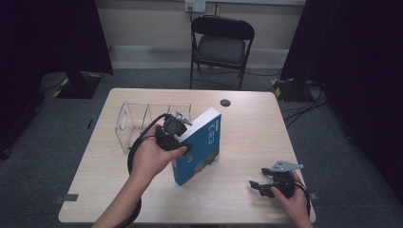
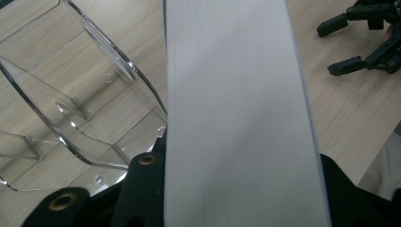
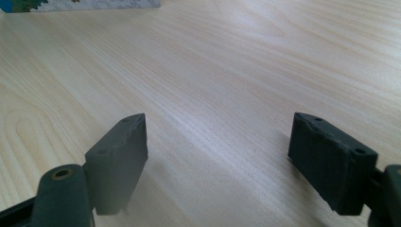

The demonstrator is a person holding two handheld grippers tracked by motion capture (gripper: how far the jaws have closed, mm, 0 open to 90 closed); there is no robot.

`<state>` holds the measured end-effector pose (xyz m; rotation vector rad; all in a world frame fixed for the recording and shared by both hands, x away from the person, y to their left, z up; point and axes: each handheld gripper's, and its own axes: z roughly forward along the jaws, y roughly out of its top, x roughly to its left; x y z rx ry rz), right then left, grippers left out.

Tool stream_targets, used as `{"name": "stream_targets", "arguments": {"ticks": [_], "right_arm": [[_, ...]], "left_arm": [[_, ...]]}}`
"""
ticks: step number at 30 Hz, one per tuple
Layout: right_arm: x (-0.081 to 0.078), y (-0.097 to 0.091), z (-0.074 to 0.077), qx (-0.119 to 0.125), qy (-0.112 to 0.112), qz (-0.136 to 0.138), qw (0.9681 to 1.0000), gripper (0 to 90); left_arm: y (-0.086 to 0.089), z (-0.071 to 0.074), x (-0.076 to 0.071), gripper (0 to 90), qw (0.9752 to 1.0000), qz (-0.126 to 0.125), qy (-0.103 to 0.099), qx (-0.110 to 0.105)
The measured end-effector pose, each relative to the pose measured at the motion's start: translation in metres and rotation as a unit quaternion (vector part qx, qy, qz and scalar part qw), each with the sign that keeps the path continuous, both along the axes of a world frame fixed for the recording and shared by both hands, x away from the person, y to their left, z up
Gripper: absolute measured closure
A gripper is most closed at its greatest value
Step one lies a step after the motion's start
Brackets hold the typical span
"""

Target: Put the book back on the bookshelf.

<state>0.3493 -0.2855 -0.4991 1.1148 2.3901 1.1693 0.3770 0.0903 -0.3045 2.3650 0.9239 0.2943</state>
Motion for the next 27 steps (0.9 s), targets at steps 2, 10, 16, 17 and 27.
{"name": "stream_targets", "arguments": {"ticks": [2, 10, 16, 17, 27], "right_arm": [[-0.0002, 0.0002, 0.0001, -0.001, 0.0, -0.001, 1.0, 19.8], [0.0, -0.0001, 0.0001, 0.0, 0.0, -0.001, 1.0, 19.8], [0.0001, -0.0001, 0.0, -0.001, -0.001, -0.001, 1.0, 19.8], [0.0002, -0.0002, 0.0, 0.0, 0.0, -0.001, 1.0, 19.7], [0.0008, -0.0012, 0.0, 0.007, 0.004, 0.0, 1.0, 19.8]], "left_arm": [[0.0, 0.0, 0.0003, 60.9, 1.0, 0.003, 0.002, -0.002], [0.0009, -0.0009, 0.0007, 61.1, 0.9998, 0.019, 0.005, -0.008], [0.001, -0.0008, 0.001, 61.2, 0.9997, 0.024, 0.005, -0.008], [0.0011, -0.001, 0.001, 61.4, 0.9997, 0.023, 0.004, -0.009], [0.0001, 0.0011, 0.0013, 62.3, 0.9999, 0.01, 0.009, -0.01]]}}
